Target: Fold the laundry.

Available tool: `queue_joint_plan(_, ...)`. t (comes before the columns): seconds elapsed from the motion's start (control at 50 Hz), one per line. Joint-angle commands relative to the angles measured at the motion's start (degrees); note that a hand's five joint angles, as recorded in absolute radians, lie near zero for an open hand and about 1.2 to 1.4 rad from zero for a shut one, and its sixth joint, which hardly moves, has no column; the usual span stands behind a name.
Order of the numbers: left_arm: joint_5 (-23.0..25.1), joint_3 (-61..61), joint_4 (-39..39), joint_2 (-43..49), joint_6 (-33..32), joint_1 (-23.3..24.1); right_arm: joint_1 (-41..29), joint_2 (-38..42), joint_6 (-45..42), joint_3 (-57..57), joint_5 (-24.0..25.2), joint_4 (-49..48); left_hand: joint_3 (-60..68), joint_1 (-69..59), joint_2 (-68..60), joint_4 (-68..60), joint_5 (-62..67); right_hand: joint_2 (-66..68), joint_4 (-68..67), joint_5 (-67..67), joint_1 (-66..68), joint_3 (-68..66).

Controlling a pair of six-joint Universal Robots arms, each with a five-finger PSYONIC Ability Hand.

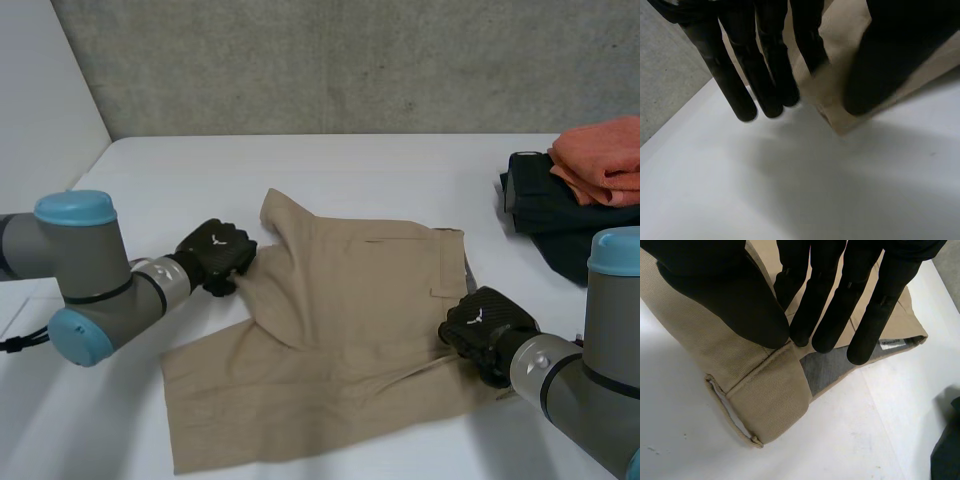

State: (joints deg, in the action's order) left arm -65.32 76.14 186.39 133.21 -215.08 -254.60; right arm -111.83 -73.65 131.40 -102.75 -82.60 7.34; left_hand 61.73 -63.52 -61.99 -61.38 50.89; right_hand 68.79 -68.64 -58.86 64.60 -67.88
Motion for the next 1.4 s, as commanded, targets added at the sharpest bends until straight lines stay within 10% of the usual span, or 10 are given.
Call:
queue_joint_plan(0.02, -8.11, -0.20, 1.25, -0.84, 0.19, 0.95, 0.12, 0.00, 0.00, -0.09, -0.02, -0.75, 18.27, -16.48, -18.01, -18.62, 19.11, 11.21, -11.36, -11.14, 15.40, -12.12)
queue_joint_plan(0.16, -28.00, 4.53, 0.11, -6.02, 0.01, 2.88, -0.50, -0.09, 0.00, 0.35, -0.11, -1.37, 18.27, -16.48, -18.01, -18.62, 19.11, 11.21, -11.36, -11.14, 15.40, -12.12)
queue_joint_plan(0.48, -39.44, 6.58, 0.55, -9.28, -0.43, 11.23, -1.20, 0.44, 0.09, 0.09, -0.02, -1.54, 18.27, -16.48, -18.01, -18.62, 19.11, 11.21, -11.36, -11.14, 15.40, -12.12)
queue_joint_plan(0.54, -39.44, 7.01, 0.55, -10.07, -0.51, 11.67, -1.20, 0.35, 0.96, 0.09, -0.02, -1.54, -31.81, 33.60, 32.07, 31.46, -30.96, 11.21, -11.36, -11.14, 15.40, -12.12)
queue_joint_plan(0.62, -39.27, 8.67, 0.03, -14.80, 0.01, 13.07, -1.20, 0.35, 2.45, 0.53, 0.07, -1.72, -35.37, 37.16, 35.62, 35.02, -34.52, 11.21, -11.36, -11.14, 15.40, -12.12)
queue_joint_plan(0.96, -26.70, 27.93, -8.94, -28.71, 7.13, 16.59, -0.41, -0.09, 2.72, 0.53, -0.02, -2.51, -31.18, 32.97, 31.43, 30.83, -30.33, 11.21, -11.36, -11.14, 15.40, -12.12)
queue_joint_plan(1.14, -25.64, 27.40, -11.66, -26.07, 10.03, 16.94, -0.23, -0.62, 2.64, 0.79, -0.37, -2.42, 18.24, -16.45, -17.98, -18.59, 19.08, 11.21, -11.36, -11.14, 15.40, -12.12)
queue_joint_plan(1.4, -26.08, 28.10, -19.13, -33.00, 9.95, 17.38, -0.06, -5.80, 1.93, 0.53, -0.11, 2.32, 18.27, -16.48, -18.01, -18.62, 19.11, 11.21, -11.36, -11.14, 15.40, -12.12)
